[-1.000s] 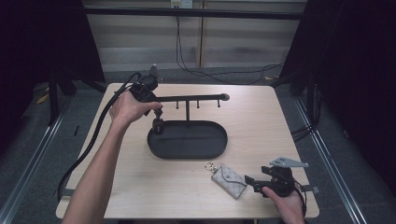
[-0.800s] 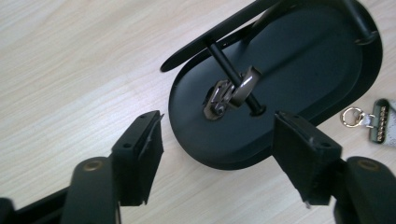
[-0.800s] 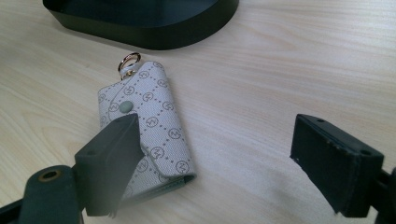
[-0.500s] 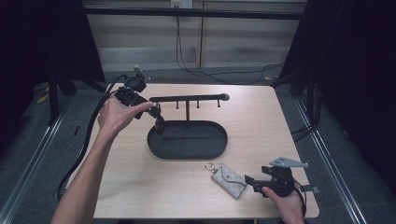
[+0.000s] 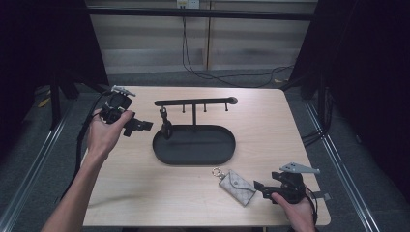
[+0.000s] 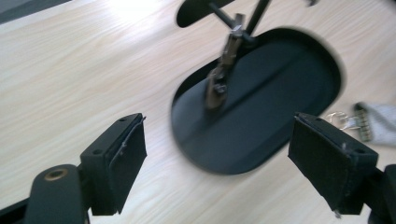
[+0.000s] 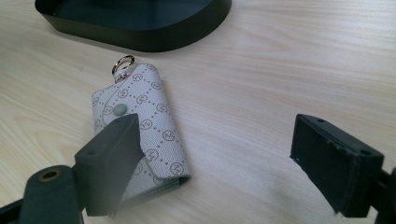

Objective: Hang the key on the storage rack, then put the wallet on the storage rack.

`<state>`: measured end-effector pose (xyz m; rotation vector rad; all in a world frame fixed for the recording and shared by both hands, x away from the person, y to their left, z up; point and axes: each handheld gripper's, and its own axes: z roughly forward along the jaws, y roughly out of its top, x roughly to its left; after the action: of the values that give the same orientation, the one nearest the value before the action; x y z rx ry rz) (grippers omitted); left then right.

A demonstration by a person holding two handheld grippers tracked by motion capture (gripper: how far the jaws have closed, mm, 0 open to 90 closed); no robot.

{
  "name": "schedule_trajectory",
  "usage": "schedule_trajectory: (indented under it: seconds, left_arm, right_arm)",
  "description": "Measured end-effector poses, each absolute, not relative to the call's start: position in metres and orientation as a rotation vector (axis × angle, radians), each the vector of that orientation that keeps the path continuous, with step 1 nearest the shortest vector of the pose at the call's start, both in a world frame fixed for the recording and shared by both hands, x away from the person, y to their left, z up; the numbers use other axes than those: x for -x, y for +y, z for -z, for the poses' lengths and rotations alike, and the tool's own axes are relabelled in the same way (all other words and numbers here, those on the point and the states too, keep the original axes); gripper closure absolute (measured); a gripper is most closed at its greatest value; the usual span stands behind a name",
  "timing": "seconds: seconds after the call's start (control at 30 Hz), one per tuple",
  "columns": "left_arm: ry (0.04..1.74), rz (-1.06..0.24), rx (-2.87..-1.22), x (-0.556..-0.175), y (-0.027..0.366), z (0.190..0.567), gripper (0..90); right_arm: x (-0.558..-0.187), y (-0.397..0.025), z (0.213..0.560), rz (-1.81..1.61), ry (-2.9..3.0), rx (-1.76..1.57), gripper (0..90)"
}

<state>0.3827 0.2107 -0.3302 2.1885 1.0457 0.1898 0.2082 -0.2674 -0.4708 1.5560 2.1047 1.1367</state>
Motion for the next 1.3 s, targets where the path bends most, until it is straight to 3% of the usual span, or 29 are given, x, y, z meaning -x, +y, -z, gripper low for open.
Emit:
schedule_trajectory:
  seconds: [0.27,0.63,1.3]
  left_arm:
    - [1.06,-0.298,-2.15,-0.366,0.23,0.347,20.4]
    - [0.963,-0.293,-2.04,-0.323,0.246,0.377,20.4]
    - [0.969,-0.219,-1.968,-0.261,0.271,0.423,20.5]
  right_arm:
    - [-0.208,-0.269,0.471,-1.144,2.086,-1.571,15.7]
    - [-0.21,-0.268,0.47,-1.142,2.083,-1.567,15.7]
    - [-0.208,-0.265,0.462,-1.124,2.094,-1.534,18.9]
